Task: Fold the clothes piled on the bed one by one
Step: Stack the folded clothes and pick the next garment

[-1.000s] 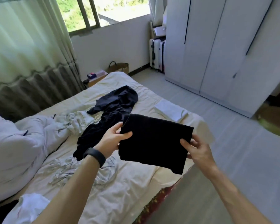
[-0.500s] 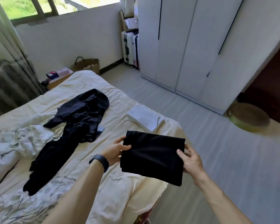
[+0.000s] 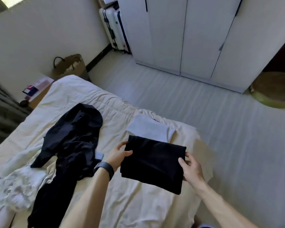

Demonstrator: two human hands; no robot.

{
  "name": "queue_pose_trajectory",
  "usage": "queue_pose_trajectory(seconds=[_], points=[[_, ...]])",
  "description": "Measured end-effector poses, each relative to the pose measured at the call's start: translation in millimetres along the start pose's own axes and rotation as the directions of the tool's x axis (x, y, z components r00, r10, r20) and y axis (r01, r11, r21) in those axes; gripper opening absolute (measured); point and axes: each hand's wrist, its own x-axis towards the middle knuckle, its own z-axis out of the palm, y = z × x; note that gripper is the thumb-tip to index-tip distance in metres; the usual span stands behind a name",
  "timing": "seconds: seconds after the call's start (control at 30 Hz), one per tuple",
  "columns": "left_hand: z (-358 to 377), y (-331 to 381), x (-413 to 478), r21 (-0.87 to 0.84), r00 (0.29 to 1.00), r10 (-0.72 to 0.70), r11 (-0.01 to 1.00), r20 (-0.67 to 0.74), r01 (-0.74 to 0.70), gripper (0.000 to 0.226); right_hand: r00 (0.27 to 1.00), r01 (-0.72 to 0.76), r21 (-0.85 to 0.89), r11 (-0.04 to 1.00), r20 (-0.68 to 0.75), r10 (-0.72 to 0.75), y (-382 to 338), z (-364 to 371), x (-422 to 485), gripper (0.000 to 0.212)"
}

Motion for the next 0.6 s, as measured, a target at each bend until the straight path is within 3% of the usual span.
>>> queue_pose_trajectory(seconds=[0.33, 0.6], points=[[6.1, 68.9, 214.7, 0.269, 0.999, -0.023, 0.963, -0.037, 0.032, 0.043, 0.982, -0.186, 0.064, 0.98, -0.032, 0.189, 4.2, 75.1, 168.7, 0.023], [14.6, 49.9, 350.5, 0.454, 0.999, 0.03, 0.891, -0.037, -0.01, 0.04, 0.964, -0.2, 0.042, 0.979, -0.169, 0.204, 46.4, 112.7, 261.0, 0.014]])
